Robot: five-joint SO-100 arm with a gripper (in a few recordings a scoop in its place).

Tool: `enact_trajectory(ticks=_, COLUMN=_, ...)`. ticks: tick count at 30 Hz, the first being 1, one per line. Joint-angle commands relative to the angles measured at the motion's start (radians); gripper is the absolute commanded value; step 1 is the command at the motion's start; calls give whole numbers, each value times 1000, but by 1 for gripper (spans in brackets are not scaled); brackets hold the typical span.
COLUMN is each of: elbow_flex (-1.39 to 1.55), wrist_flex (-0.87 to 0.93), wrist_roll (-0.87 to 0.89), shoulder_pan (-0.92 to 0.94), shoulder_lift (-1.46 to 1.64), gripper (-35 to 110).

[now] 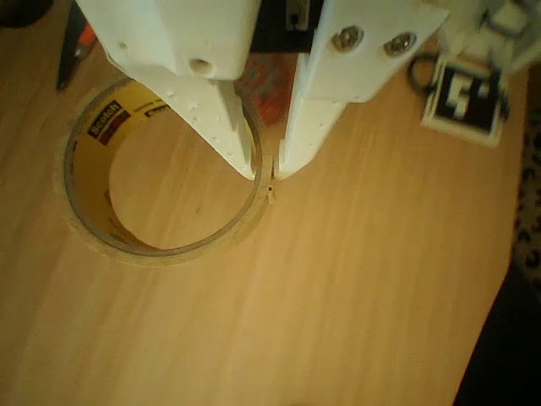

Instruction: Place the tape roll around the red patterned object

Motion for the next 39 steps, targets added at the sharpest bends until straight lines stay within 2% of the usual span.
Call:
enact_trajectory(ticks=1, elbow_flex=137, wrist_flex=9, wrist_roll=23, shoulder_pan=-107, shoulder_lift=140, gripper=0)
enact_trajectory(ticks=6, elbow_flex=588, wrist_flex=-222, wrist_roll=110, shoulder_pan=-193, shoulder_lift=382, gripper=0)
enact_trajectory(ticks=10, elbow_flex=782, wrist_flex=-341, wrist_roll=149, shoulder_pan=-221, shoulder_lift=528, gripper=0)
enact_trajectory(ticks=23, elbow_flex=1141, wrist_flex=-480, wrist_roll=181, shoulder_pan=-221, shoulder_lift=810, gripper=0)
enact_trajectory(ticks=39, elbow_flex=1287, wrist_flex=-552, wrist_roll=192, shoulder_pan=-308, shoulder_lift=842, gripper=0)
